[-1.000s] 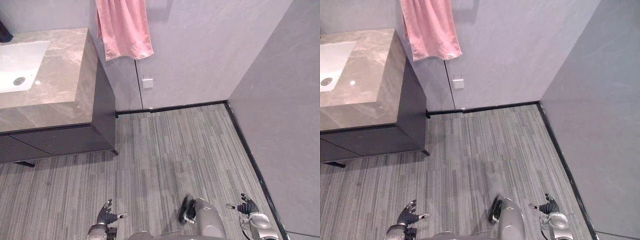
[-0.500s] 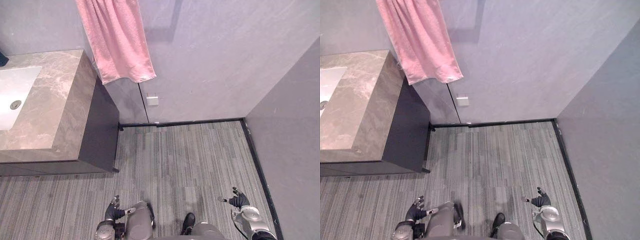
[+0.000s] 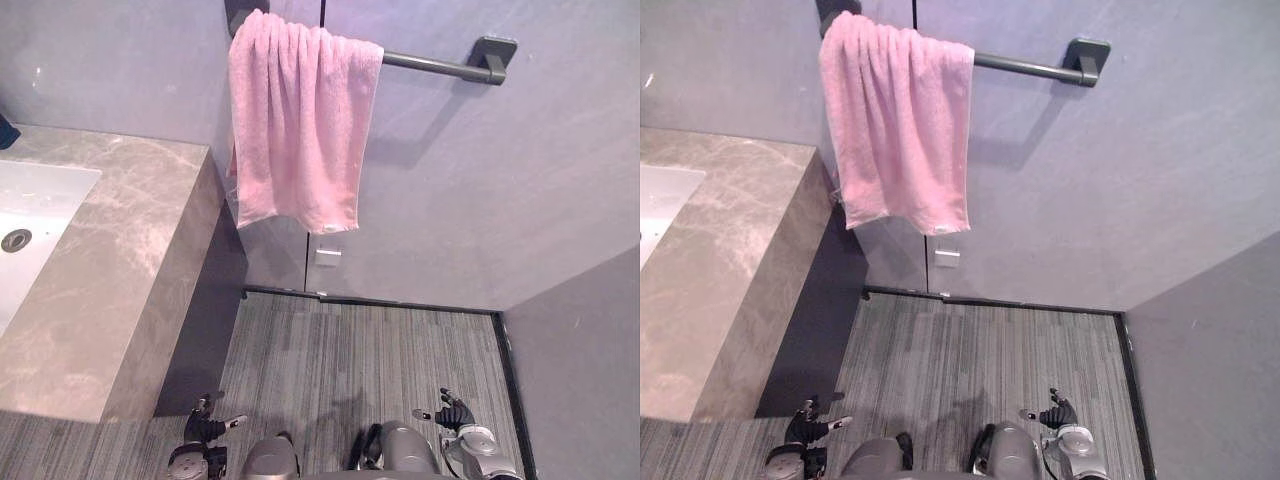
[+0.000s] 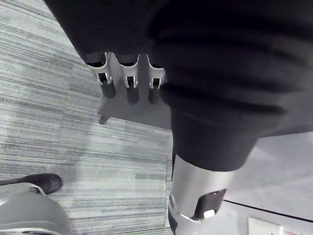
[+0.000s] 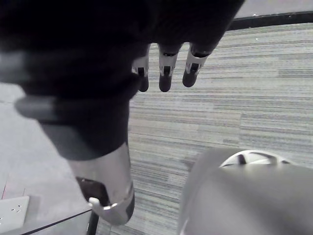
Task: Organize washtable
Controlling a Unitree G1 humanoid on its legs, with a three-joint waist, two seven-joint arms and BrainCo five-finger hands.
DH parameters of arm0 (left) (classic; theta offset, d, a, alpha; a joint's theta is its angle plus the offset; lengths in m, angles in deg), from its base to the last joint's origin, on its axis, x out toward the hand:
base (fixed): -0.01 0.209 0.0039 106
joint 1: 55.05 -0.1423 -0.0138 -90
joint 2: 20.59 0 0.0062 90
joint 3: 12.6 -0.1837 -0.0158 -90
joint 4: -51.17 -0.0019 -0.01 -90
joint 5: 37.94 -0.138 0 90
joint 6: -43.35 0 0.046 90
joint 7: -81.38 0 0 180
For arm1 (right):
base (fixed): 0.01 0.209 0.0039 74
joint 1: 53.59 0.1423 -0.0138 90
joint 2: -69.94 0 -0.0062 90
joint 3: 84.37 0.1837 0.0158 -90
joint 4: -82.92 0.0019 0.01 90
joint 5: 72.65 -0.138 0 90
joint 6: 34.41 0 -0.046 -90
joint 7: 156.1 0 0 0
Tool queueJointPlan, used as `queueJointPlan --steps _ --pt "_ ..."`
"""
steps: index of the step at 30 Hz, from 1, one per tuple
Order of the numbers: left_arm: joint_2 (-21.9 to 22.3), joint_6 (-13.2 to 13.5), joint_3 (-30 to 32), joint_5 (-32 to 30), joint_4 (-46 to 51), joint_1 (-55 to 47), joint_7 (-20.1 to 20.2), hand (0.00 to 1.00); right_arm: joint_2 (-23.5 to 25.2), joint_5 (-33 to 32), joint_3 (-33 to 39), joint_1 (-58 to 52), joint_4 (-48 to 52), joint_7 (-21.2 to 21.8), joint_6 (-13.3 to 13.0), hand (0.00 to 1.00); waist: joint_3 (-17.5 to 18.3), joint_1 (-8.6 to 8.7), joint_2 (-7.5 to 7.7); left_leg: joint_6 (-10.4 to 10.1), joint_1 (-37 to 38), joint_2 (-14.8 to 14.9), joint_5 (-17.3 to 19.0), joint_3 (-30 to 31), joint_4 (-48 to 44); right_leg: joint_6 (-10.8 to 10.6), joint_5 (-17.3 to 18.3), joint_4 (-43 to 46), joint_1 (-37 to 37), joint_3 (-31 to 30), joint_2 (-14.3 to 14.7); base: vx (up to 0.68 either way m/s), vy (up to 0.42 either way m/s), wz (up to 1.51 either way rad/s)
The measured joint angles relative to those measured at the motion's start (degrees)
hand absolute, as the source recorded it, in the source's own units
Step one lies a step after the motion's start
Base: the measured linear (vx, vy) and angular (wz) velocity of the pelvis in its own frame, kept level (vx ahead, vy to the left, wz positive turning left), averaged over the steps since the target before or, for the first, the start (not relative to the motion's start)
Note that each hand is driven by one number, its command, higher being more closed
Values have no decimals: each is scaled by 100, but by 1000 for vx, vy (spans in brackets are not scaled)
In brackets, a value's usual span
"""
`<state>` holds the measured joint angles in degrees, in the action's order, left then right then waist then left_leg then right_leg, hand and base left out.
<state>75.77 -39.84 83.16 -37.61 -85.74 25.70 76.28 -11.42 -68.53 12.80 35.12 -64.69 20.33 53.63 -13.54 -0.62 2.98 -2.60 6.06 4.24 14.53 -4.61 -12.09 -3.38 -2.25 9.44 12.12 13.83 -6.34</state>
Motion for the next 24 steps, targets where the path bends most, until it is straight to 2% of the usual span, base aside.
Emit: queueJointPlan --steps 1,2,3,4,5,6,7,8,10,12,13,14,15,17,20,24 --pt "56 1 -13 -1 -48 33 0 0 -33 0 27 -113 -18 0 7 0 23 6 23 -70 104 -11 121 81 -20 285 -262 161 -31 -118 15 362 -202 62" --pt "223 -5 -31 0 -105 44 4 0 -81 -3 135 -182 -12 -9 29 0 112 -31 -218 -131 137 223 167 151 -125 275 17 432 -46 5 104 431 -250 51" --pt "305 -6 -44 -1 -105 24 5 0 -102 -3 194 -186 43 5 31 0 156 -6 -339 -195 16 338 205 163 -523 282 264 448 -134 165 165 331 -165 40" --pt "336 -8 -46 -1 -93 40 8 0 -78 -3 218 -198 81 1 32 0 149 -3 -369 -223 -137 424 215 152 -887 318 320 424 -216 239 210 314 -220 50" --pt "398 -9 -42 1 -77 48 9 0 -20 -5 244 -259 161 0 37 0 152 -12 -420 -401 -510 658 161 131 -1835 371 391 263 -472 360 344 232 -178 38" --pt "424 -10 -38 0 -72 44 10 0 17 -6 241 -310 220 0 41 0 150 -32 -433 -542 -720 801 101 94 -2333 409 403 146 -654 409 433 274 -201 31" --pt "481 -10 -39 0 -46 21 12 0 27 -22 244 -346 300 -6 46 0 158 -52 -440 -581 -976 1060 102 -36 -3030 477 418 -50 -968 456 583 212 -125 12" --pt "498 -8 6 9 -33 1 19 0 29 -25 251 -355 354 -11 43 0 161 -72 -434 -531 -1087 1185 131 -182 -3231 499 431 -173 -1160 489 652 247 -121 0" --pt "498 -9 -1 10 -40 44 16 0 61 -76 321 -254 398 -17 32 0 193 -139 -331 -361 -1271 1103 229 -394 -2718 484 426 -351 -1297 371 642 219 -18 -27" --pt "494 -9 0 11 -49 52 12 0 75 -97 369 -125 369 -26 26 0 235 -199 -370 -330 -1327 866 193 -157 -1565 419 380 -378 -1274 160 582 213 125 -51" --pt "489 -8 14 25 -100 58 7 0 61 -124 381 -86 299 -28 24 0 240 -193 -370 -358 -1301 687 -169 142 -867 338 375 -380 -1274 55 527 133 140 -46" --pt "469 -8 18 28 -119 50 1 0 103 -125 373 -97 225 -26 32 0 268 -223 -311 -304 -1100 563 -407 121 -620 258 346 -417 -1301 -96 469 200 160 -32" --pt "450 3 -6 28 -176 67 -4 0 219 -125 357 -143 228 -22 27 0 332 -203 -222 -257 -1011 424 -493 74 -480 156 302 -599 -1374 -117 395 176 101 -18" --pt "356 -2 -59 39 -306 134 1 0 278 -124 359 -288 218 -21 31 0 344 -204 -174 -228 -984 289 -474 -22 -585 51 215 -809 -1511 -186 263 181 168 -9" --pt "324 -7 -60 21 -363 123 2 0 273 -118 357 -301 219 -21 15 0 354 -194 -169 -221 -733 164 -470 -124 -440 14 191 -906 -1643 -369 157 91 119 -25" --pt "260 -9 -112 2 -443 118 4 0 253 -108 338 -313 143 -21 0 0 380 -170 -169 -211 -511 146 -476 -177 -74 11 174 -951 -1622 -465 209 9 8 -20"
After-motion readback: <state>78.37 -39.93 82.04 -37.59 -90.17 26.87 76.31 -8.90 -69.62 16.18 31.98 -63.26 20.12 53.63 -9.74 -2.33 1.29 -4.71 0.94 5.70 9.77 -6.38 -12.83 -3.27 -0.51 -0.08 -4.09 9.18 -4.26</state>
